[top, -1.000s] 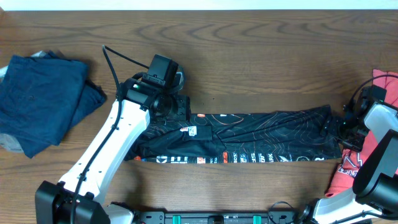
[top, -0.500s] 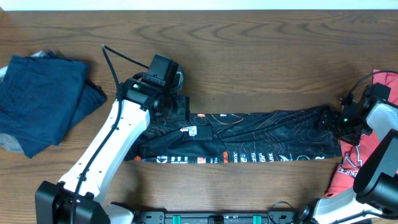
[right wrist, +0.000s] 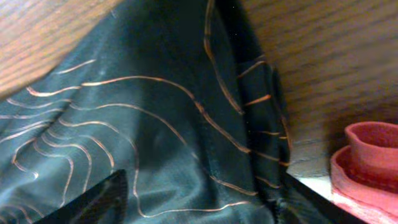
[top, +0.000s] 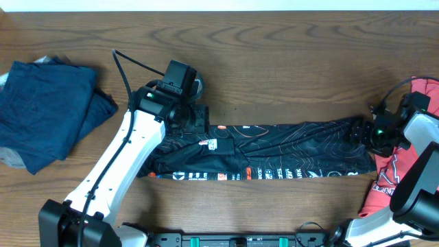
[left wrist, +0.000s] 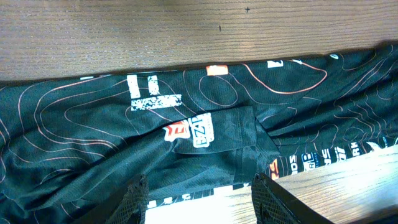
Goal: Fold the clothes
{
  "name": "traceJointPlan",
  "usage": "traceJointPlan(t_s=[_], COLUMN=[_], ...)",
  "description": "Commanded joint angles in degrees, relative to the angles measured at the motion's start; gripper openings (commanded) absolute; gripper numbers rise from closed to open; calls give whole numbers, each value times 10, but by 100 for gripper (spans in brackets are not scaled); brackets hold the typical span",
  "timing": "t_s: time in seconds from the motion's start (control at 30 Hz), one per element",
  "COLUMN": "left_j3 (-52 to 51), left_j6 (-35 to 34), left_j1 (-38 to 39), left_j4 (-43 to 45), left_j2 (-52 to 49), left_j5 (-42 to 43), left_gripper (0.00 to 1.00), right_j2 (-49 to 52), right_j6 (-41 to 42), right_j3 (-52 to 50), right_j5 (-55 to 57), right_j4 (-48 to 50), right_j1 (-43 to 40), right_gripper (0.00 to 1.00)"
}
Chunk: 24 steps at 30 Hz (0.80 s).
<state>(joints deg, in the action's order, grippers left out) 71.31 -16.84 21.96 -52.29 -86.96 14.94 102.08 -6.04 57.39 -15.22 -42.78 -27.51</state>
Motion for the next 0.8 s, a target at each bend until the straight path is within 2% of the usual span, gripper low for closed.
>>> traceJointPlan(t_s=[0.0, 0.07, 0.2, 0.23, 0.5, 0.77], left_j3=[8, 8, 8, 8, 8, 8], left_j6=[5, 5, 5, 5, 5, 5], left_j1=[-2, -2, -2, -2, -25, -77], left_j4=[-2, -2, -3, -4, -24, -42], left_j2=[0, 0, 0, 0, 0, 0], left_j5=[-7, -7, -7, -7, -24, -24], left_gripper=[55, 55, 55, 55, 54, 54], right_j2=[21, 21, 21, 21, -8, -96], right_j6=[-2, -2, -1, 3, 17, 32], right_j3=[-10, -10, -10, -9, 87, 157], right_j5=[25, 30, 30, 30, 30, 57], right_j4=[-2, -1, 0, -1, -93, -188], right_j1=[-2, -2, -2, -2, 9, 114], right_gripper=[63, 49, 5, 1, 1, 1])
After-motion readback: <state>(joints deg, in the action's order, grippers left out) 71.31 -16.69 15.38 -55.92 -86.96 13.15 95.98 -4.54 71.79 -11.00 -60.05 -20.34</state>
